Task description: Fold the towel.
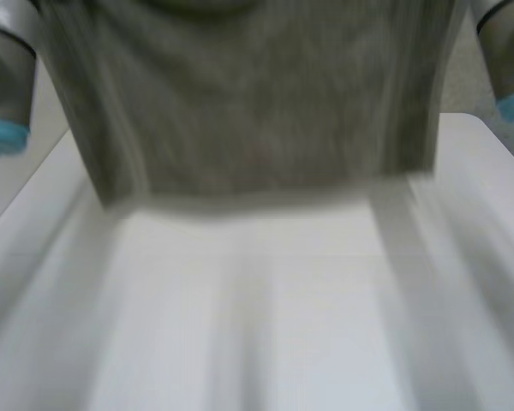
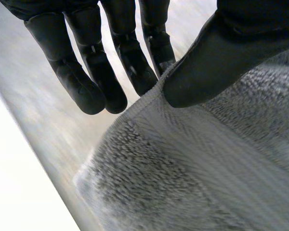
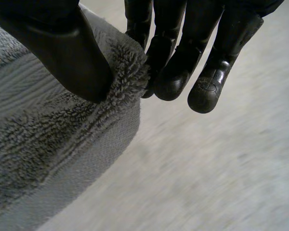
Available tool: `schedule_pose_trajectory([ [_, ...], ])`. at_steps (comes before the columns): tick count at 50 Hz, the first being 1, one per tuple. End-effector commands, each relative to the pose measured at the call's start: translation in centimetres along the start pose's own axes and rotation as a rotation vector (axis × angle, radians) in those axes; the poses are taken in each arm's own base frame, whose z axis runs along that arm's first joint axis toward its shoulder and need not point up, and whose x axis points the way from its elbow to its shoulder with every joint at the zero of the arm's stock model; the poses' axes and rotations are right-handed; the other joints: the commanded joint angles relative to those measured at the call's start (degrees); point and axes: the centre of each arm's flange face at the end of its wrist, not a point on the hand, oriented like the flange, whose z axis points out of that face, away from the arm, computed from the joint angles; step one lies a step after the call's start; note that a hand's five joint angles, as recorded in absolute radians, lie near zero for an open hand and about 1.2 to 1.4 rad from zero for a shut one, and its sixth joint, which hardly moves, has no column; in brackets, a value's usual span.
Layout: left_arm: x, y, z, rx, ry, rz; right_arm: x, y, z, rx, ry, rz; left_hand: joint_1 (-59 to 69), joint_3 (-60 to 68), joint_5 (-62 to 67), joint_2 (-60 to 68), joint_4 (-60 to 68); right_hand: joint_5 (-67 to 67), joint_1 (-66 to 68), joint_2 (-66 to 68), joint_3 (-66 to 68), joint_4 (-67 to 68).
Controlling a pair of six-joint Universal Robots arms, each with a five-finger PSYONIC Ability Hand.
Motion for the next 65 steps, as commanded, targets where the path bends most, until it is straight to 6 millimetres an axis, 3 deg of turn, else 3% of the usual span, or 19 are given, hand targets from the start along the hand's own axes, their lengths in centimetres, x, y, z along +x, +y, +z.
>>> schedule_pose_trajectory([
  [1, -1.0, -1.2, 0.5, 0.086, -0.037, -0.129, 0.6, -0.9, -1.0, 0.009, 0.002, 0.074, -1.63, -8.61, -13.66, -6.67, -6.78, 6.09, 10.93, 3.94, 3.91, 3.69],
  [3, -0.6, 0.3, -0.3, 0.026, -0.022, -0.131, -0.3, 0.0, -1.6, -0.033, -0.036, 0.08, -1.63, -8.61, -13.66, -6.67, -6.78, 6.09, 10.93, 3.94, 3.91, 3.69],
  [5, 0.4, 4.3, -2.3, -0.111, 0.009, -0.128, -2.5, 2.1, -3.2, -0.129, -0.147, 0.101, -1.63, -8.61, -13.66, -6.67, -6.78, 6.09, 10.93, 3.94, 3.91, 3.69],
  [6, 0.4, 4.4, -2.4, -0.112, 0.009, -0.128, -2.5, 2.1, -3.2, -0.13, -0.148, 0.101, -1.63, -8.61, -13.66, -6.67, -6.78, 6.09, 10.93, 3.94, 3.91, 3.69],
  [8, 0.9, 8.6, -5.1, -0.247, 0.029, -0.122, -4.9, 4.1, -4.9, -0.209, -0.264, 0.121, -1.63, -8.61, -13.66, -6.67, -6.78, 6.09, 10.93, 3.94, 3.91, 3.69],
  [12, 1.8, 12.1, -7.9, -0.345, 0.059, -0.124, -6.8, 6.5, -6.8, -0.288, -0.366, 0.129, -1.63, -8.61, -13.66, -6.67, -6.78, 6.09, 10.93, 3.94, 3.91, 3.69],
  [15, 3.2, 15.8, -12.4, -0.453, 0.104, -0.13, -10.2, 9.7, -10.7, -0.421, -0.517, 0.125, -1.63, -8.61, -13.66, -6.67, -6.78, 6.09, 10.93, 3.94, 3.91, 3.69],
  [20, 4.3, 17.6, -16.1, -0.513, 0.158, -0.122, -12.6, 12.5, -14.8, -0.549, -0.636, 0.101, -1.63, -8.61, -13.66, -6.67, -6.78, 6.09, 10.93, 3.94, 3.91, 3.69],
  [26, 3.9, 17.1, -19.6, -0.562, 0.221, -0.034, -12.2, 13.6, -17.8, -0.646, -0.678, 0.095, -1.63, -8.61, -13.66, -6.67, -6.78, 6.09, 10.93, 3.94, 3.91, 3.69],
  [29, 3.5, 16.2, -20.1, -0.558, 0.23, -0.012, -11.0, 12.8, -17.9, -0.651, -0.662, 0.093, -1.63, -8.61, -13.66, -6.67, -6.78, 6.09, 10.93, 3.94, 3.91, 3.69],
  [31, 2.9, 13.8, -20.8, -0.523, 0.253, 0.008, -8.2, 10.4, -18.5, -0.675, -0.649, 0.093, -1.63, -8.61, -13.66, -6.67, -6.78, 6.09, 10.93, 3.94, 3.91, 3.69],
  [39, -0.2, 8.1, -22.4, -0.413, 0.247, 0.033, -3.2, 5.2, -20.7, -0.729, -0.661, 0.121, -1.63, -8.61, -13.66, -6.67, -6.78, 6.09, 10.93, 3.94, 3.91, 3.69],
  [44, -0.8, 6.8, -23.1, -0.411, 0.294, 0.024, -0.9, 4.3, -20.7, -0.723, -0.629, 0.114, -1.63, -8.61, -13.66, -6.67, -6.78, 6.09, 10.93, 3.94, 3.91, 3.69],
  [49, -0.9, 6.9, -22.9, -0.425, 0.337, 0.006, -0.7, 3.7, -19.9, -0.67, -0.65, 0.122, -1.63, -8.61, -13.66, -6.67, -6.78, 6.09, 10.93, 3.94, 3.91, 3.69],
  [51, -0.9, 7.2, -22.6, -0.427, 0.342, 0.004, -0.9, 3.9, -19.6, -0.656, -0.657, 0.126, -1.63, -8.61, -13.66, -6.67, -6.78, 6.09, 10.93, 3.94, 3.91, 3.69],
  [56, 1.4, 11.2, -20.2, -0.457, 0.417, -0.037, -3.9, 8.9, -17.4, -0.708, -0.711, 0.152, -1.63, -8.61, -13.66, -6.67, -6.78, 6.09, 10.93, 3.94, 3.91, 3.69],
  [59, 2.1, 12.5, -19.3, -0.466, 0.429, -0.045, -4.8, 10.2, -16.6, -0.713, -0.718, 0.155, -1.63, -8.61, -13.66, -6.67, -6.78, 6.09, 10.93, 3.94, 3.91, 3.69],
  [61, 3.9, 15.5, -18.0, -0.493, 0.438, -0.048, -6.5, 12.7, -15.4, -0.726, -0.712, 0.14, -1.63, -8.61, -13.66, -6.67, -6.78, 6.09, 10.93, 3.94, 3.91, 3.69],
  [65, 5.2, 18.2, -16.6, -0.521, 0.425, -0.034, -8.4, 15.1, -14.3, -0.749, -0.689, 0.113, -1.63, -8.61, -13.66, -6.67, -6.78, 6.09, 10.93, 3.94, 3.91, 3.69],
])
